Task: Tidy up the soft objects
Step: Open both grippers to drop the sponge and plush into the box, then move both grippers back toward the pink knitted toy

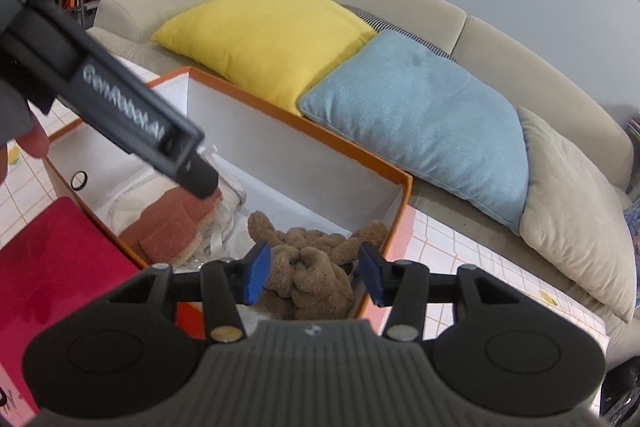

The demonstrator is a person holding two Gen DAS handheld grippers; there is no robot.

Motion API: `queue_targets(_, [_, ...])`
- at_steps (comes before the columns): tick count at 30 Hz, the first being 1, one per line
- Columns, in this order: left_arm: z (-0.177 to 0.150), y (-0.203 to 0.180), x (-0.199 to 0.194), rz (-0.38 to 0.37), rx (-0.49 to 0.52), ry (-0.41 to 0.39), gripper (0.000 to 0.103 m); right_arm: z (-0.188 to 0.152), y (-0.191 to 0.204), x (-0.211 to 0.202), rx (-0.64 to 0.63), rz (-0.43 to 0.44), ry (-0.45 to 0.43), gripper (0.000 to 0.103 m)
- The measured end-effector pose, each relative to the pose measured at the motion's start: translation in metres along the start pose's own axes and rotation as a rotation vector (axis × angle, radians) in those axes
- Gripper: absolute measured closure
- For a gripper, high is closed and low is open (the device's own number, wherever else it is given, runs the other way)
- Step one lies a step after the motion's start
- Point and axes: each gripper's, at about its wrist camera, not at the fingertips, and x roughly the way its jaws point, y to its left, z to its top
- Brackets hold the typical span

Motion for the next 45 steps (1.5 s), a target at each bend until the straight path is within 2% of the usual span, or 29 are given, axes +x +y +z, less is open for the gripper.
queue_targets(3, [-0.006,-0.011,-0.027,-0.003,0.036,-0.078,0.004,-0.004,0.001,-0.021,0.005,-0.040,-0.036,0.044])
queue_targets(8, [-0.029,-0.039,-0.071,-0.007,0.122,-0.201,0.016,-0.020,0.000,-0.062,0.071,-0.069,-0.067,0.036])
queue_targets(12, [-0.052,-0.058,-0.096,-0.044,0.170,-0.243,0.020,-0.040,0.004,-0.094,0.119,-0.111,-0.071,0.032])
queue_targets(14, [-0.067,-0.066,-0.107,-0.078,0.189,-0.260,0.027,-0.052,0.006,-0.108,0.157,-0.130,-0.054,0.031])
queue_targets(16, [-0.082,-0.072,-0.114,-0.103,0.197,-0.258,0.029,-0.065,0.007,-0.123,0.217,-0.127,-0.032,0.031])
queue_targets(20, [-0.111,-0.080,-0.118,-0.128,0.207,-0.220,0.030,-0.093,0.006,-0.147,0.337,-0.110,-0.001,0.028])
queue_targets(22, [-0.127,-0.082,-0.118,-0.129,0.216,-0.197,0.033,-0.105,0.010,-0.158,0.368,-0.108,0.016,0.028])
queue_targets(29, [-0.173,-0.081,-0.101,-0.102,0.212,-0.054,0.037,-0.150,0.022,-0.171,0.471,-0.100,0.132,0.028])
queue_targets(35, [-0.204,-0.073,-0.090,-0.080,0.178,0.088,0.037,-0.172,0.033,-0.170,0.481,-0.077,0.219,0.028])
queue_targets(41, [-0.231,-0.076,-0.084,-0.071,0.186,0.172,0.037,-0.184,0.040,-0.169,0.473,-0.051,0.287,0.025])
queue_targets(45, [-0.241,-0.078,-0.083,-0.076,0.189,0.199,0.037,-0.189,0.043,-0.168,0.476,-0.037,0.313,0.025])
